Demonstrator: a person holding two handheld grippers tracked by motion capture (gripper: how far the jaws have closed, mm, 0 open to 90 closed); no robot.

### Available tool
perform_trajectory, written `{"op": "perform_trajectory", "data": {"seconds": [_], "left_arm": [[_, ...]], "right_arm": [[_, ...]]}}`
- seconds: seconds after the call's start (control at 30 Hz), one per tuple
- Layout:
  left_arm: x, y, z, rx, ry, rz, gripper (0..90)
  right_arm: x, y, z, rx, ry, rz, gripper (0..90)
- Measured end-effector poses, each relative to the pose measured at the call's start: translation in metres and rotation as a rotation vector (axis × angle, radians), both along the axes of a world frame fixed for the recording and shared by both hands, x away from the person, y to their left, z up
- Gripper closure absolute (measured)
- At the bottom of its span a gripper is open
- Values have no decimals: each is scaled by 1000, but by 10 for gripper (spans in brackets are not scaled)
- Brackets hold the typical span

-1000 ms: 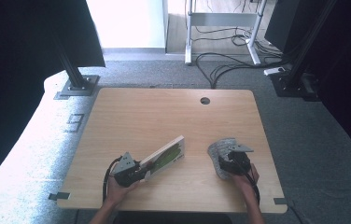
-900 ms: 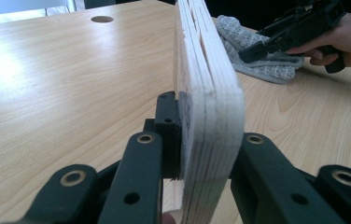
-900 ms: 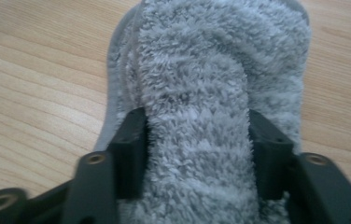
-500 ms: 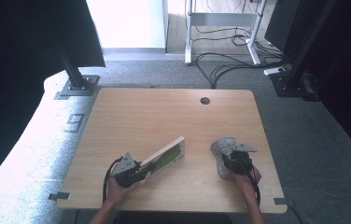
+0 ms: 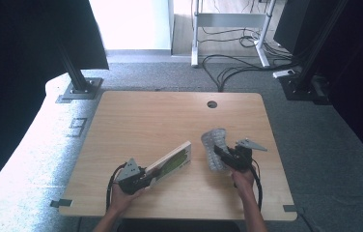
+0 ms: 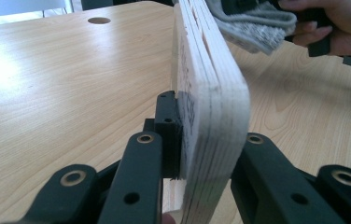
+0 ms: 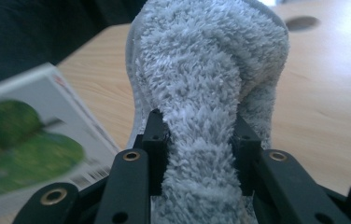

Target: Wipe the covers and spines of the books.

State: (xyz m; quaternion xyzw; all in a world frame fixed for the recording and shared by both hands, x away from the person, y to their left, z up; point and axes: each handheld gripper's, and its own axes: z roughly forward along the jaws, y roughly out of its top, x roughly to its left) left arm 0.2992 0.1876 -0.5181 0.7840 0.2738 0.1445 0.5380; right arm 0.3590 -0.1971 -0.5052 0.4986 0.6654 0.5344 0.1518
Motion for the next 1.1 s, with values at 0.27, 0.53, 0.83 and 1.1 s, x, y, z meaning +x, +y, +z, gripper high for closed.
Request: {"op": "perform_trajectory", "data": {"seconds": [0.27, 0.53, 0.83, 1.1], "left_arm": [[-2, -2, 0, 7, -6, -3, 771], [-2, -2, 0, 8, -5, 0, 771], [-2, -3, -1, 7, -3, -4, 767], [-2, -4, -1, 11, -1, -6, 763]], "right_arm": [[7, 45, 7, 7, -55, 114, 657], [4, 57, 6, -42, -79, 136, 658], [1, 69, -11, -230, -67, 178, 659], [-3, 85, -33, -430, -8, 196, 659]]}}
